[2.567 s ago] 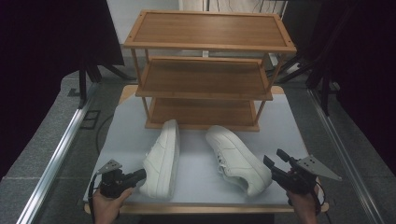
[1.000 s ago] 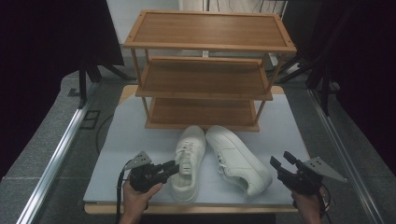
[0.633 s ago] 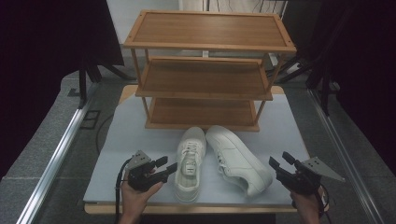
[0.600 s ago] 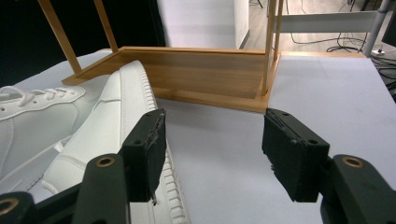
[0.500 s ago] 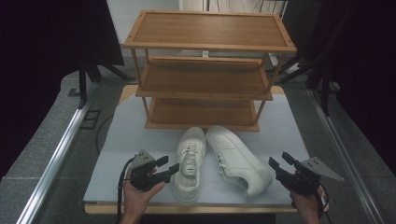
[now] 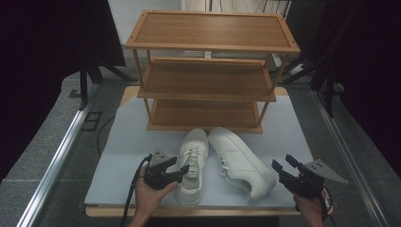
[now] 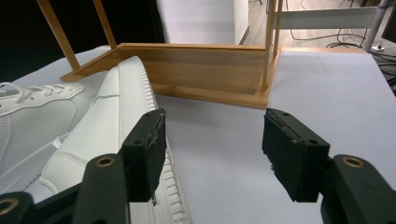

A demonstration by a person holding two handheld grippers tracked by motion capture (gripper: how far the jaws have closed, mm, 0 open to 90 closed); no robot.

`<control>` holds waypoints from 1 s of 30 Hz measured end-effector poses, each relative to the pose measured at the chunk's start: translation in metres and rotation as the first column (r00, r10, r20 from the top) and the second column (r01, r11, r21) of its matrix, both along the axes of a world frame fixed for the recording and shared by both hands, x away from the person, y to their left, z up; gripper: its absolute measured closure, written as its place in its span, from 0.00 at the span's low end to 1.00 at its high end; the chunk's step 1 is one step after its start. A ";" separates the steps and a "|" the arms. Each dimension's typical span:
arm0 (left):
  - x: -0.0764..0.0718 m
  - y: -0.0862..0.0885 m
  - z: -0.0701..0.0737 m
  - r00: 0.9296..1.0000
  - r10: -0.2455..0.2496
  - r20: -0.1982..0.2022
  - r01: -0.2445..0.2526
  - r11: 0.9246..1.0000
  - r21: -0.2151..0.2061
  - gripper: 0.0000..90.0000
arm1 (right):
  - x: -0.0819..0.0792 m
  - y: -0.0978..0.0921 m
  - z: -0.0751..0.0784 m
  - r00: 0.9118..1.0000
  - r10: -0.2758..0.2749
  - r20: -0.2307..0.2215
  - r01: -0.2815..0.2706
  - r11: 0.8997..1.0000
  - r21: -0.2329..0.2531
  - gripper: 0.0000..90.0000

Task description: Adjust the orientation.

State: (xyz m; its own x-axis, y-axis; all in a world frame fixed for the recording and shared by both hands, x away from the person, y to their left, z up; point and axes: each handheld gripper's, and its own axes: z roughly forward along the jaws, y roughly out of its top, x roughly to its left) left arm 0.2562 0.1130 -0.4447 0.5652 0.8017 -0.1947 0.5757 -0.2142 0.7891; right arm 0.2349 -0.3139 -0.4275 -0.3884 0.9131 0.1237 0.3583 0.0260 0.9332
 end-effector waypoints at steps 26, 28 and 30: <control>0.001 -0.008 -0.011 1.000 0.029 0.005 -0.029 0.998 0.062 0.67 | 0.001 0.002 -0.002 1.000 0.004 -0.007 -0.004 1.000 -0.010 0.44; 0.001 -0.008 -0.011 1.000 0.031 0.007 -0.031 0.998 0.062 0.67 | 0.000 0.002 -0.002 1.000 0.004 -0.010 -0.004 1.000 -0.008 0.44; 0.001 -0.007 -0.010 0.999 0.032 0.011 -0.033 0.997 0.064 0.69 | 0.000 0.003 -0.002 1.000 0.004 -0.009 -0.004 1.000 -0.010 0.44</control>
